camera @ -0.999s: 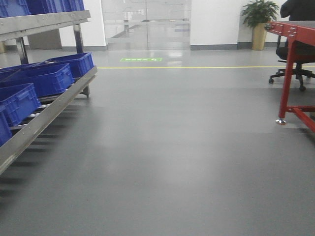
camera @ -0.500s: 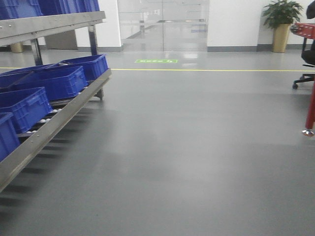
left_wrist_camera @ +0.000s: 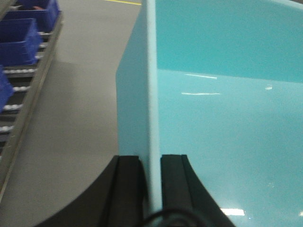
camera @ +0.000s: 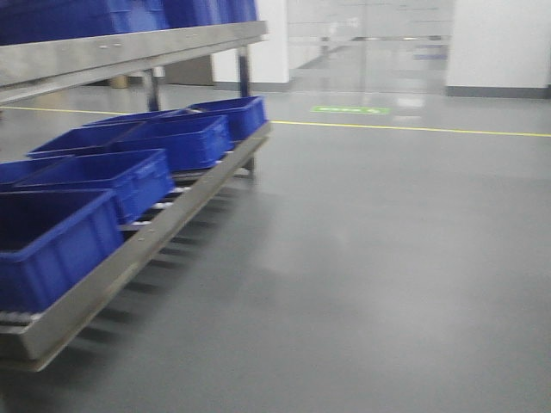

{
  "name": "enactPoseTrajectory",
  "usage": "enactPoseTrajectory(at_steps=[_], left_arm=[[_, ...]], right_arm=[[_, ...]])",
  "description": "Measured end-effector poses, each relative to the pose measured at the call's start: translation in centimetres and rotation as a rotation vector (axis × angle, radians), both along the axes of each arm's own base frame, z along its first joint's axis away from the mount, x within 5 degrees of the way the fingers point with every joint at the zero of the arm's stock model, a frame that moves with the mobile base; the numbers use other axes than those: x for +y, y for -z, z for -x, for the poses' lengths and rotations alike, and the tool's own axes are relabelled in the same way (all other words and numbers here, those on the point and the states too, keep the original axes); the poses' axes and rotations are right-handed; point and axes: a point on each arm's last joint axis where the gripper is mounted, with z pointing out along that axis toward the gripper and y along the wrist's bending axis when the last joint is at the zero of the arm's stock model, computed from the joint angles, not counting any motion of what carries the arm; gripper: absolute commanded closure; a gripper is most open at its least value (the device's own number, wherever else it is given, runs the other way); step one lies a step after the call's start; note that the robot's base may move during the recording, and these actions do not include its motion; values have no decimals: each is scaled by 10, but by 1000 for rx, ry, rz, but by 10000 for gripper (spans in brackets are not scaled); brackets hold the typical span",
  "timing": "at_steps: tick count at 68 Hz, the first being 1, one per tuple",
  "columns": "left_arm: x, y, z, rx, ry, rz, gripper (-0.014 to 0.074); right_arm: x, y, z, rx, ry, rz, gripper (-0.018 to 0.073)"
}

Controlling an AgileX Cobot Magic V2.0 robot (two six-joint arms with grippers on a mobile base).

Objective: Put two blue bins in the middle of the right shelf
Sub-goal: 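Drive the base across the room holding the teal bin in both grippers, then drive up to the other bin shelf, holding the teal bin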

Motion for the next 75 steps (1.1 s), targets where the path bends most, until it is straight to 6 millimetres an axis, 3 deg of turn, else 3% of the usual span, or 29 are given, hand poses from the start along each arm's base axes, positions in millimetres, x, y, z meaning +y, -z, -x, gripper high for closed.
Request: enactPoseTrajectory(at_steps=[75], left_arm=[[0,0,0,-1,-1,-2,707]], right_arm=[[0,0,0,0,0,0,711]])
